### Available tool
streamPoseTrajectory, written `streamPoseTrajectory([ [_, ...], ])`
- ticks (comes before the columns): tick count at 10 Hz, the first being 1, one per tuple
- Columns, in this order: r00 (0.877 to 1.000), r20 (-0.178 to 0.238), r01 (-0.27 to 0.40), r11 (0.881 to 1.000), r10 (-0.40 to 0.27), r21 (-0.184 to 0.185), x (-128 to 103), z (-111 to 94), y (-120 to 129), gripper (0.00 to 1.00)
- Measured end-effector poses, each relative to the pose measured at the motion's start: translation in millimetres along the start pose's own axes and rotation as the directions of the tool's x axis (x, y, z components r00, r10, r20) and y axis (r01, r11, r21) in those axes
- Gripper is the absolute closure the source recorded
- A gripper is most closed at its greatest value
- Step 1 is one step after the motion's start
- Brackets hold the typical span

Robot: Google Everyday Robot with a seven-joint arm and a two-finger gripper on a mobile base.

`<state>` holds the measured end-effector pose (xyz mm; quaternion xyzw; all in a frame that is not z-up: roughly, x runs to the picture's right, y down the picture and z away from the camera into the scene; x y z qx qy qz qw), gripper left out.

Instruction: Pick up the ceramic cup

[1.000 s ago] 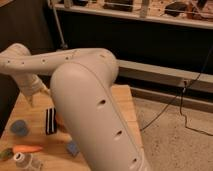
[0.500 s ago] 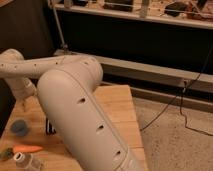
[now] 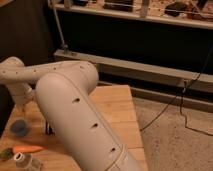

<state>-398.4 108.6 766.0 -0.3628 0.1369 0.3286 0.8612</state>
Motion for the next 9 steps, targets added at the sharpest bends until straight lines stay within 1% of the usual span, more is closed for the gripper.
streamPoseTrajectory([
  [1,1.0,0.002,0.017,1.0,-0.017,-0.002,1,3,3,0.35],
  [3,0.999,0.002,0.053,0.999,-0.053,0.005,4,9,9,0.35],
  [5,0.996,0.0,0.089,0.996,-0.089,0.021,4,15,16,0.35],
  [7,0.991,0.002,0.133,0.99,-0.133,0.039,-1,20,30,0.35],
  [9,0.987,0.009,0.162,0.986,-0.162,0.045,-9,21,43,0.35],
])
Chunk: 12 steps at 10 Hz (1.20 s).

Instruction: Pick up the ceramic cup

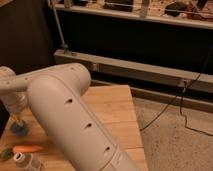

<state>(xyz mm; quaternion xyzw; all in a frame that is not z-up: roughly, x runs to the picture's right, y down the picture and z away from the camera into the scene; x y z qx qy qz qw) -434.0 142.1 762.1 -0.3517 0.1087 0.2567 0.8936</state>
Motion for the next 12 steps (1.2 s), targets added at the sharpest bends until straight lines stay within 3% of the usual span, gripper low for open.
streamPoseTrajectory([
  [4,1.0,-0.003,-0.001,1.0,0.001,-0.018,-9,11,5,0.35],
  [8,1.0,0.025,0.013,0.999,-0.012,-0.051,-23,28,3,0.35],
  [12,0.999,0.006,0.033,0.999,-0.033,-0.033,-23,53,-4,0.4],
])
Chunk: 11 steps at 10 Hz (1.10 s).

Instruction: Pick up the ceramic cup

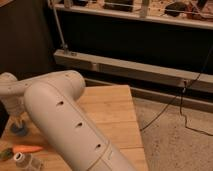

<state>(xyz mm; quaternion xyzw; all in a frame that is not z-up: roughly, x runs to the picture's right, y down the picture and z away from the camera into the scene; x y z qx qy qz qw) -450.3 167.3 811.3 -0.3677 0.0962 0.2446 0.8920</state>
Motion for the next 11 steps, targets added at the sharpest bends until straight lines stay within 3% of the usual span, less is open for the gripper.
streamPoseTrajectory([
  [1,1.0,-0.011,0.008,1.0,-0.008,-0.007,2,8,0,0.56],
  [2,1.0,-0.013,0.011,1.0,-0.011,-0.012,3,10,1,0.62],
  [4,1.0,-0.018,0.006,0.999,-0.006,-0.032,3,12,2,0.84],
  [6,0.999,-0.043,-0.021,0.999,0.019,-0.041,8,2,-3,0.99],
  [9,0.989,-0.078,-0.128,0.991,0.126,-0.033,25,-38,-30,1.0],
  [11,0.973,-0.07,-0.224,0.974,0.221,-0.038,42,-81,-61,1.0],
])
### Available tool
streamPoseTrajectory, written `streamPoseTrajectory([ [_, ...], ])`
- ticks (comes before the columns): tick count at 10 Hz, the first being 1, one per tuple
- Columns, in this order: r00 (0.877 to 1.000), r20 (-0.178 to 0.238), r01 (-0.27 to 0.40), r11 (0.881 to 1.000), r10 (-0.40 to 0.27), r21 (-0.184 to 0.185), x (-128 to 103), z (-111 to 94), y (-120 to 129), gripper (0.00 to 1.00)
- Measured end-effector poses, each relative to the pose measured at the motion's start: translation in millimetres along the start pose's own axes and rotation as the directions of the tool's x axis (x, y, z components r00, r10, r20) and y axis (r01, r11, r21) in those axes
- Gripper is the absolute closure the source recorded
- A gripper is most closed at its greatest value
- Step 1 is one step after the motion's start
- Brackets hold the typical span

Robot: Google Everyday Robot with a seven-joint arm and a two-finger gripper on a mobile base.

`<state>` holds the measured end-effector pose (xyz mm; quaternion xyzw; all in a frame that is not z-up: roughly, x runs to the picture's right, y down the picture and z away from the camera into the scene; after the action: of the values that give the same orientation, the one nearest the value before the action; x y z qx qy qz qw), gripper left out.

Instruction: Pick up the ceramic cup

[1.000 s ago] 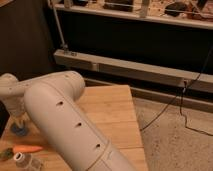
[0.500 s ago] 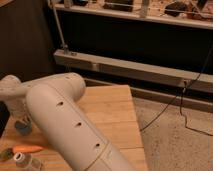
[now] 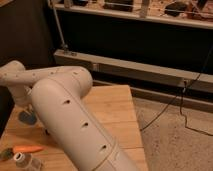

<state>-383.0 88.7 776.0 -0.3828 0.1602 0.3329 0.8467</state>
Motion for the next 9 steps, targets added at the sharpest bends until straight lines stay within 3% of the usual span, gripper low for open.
streamPoseTrajectory([
  [3,0.997,0.024,-0.079,0.996,0.079,-0.036,17,-34,-31,1.0],
  [6,0.995,0.048,-0.079,0.995,0.082,-0.064,24,-39,-36,1.0],
  [9,0.996,0.052,-0.072,0.995,0.076,-0.067,23,-39,-33,1.0],
])
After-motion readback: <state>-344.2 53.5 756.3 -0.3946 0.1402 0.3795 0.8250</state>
